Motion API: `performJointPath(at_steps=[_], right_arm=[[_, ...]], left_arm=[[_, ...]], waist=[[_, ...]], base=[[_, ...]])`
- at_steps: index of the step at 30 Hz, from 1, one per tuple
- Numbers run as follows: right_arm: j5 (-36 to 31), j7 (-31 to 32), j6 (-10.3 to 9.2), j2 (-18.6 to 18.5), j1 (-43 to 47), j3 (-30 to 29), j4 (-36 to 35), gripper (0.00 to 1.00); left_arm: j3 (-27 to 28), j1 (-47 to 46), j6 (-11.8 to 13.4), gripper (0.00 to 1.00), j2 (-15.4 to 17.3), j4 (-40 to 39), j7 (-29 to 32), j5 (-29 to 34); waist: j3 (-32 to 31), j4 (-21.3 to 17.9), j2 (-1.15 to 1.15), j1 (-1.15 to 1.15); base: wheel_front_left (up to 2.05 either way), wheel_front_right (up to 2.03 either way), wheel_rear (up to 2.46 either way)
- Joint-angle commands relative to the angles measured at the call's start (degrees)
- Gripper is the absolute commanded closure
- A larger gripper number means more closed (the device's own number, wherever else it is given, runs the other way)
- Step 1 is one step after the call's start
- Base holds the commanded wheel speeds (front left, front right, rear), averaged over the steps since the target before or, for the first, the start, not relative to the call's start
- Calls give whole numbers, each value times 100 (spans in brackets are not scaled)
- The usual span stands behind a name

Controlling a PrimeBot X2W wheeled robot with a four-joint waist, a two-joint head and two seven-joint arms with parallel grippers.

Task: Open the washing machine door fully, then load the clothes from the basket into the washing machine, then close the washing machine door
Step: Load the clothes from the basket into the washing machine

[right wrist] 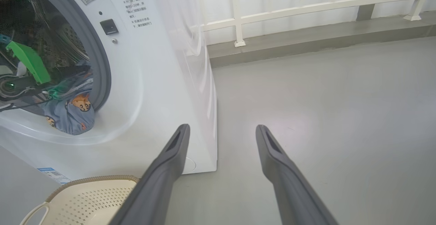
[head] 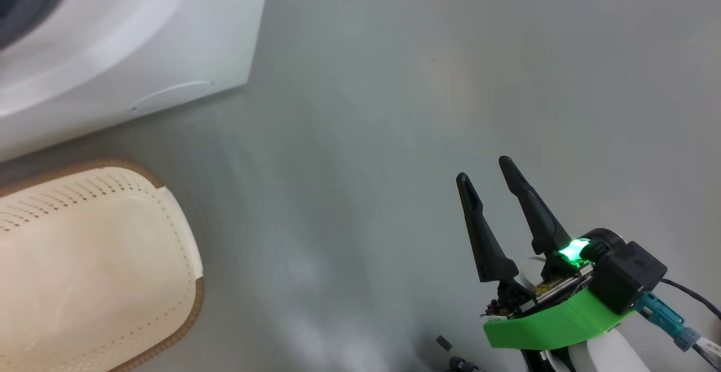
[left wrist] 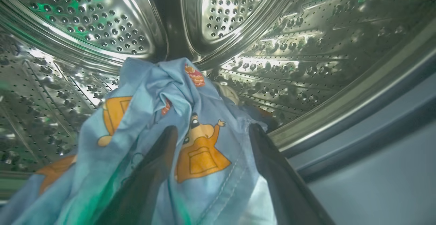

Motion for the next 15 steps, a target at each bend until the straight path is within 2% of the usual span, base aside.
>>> performJointPath(at_steps=[1, 15], right_arm=[[-36, -45, 26, -72, -29, 56, -72, 0], [-98, -45, 26, -72, -244, -77, 393, 0]], left_arm=[[127, 81, 5, 0, 198, -155, -147, -73], [-67, 1051, 4, 0, 3, -420, -1212, -493]], waist=[[-204, 133, 0, 0], [-1073, 540, 0, 0]], base=[[0, 0, 0], [0, 0, 0]])
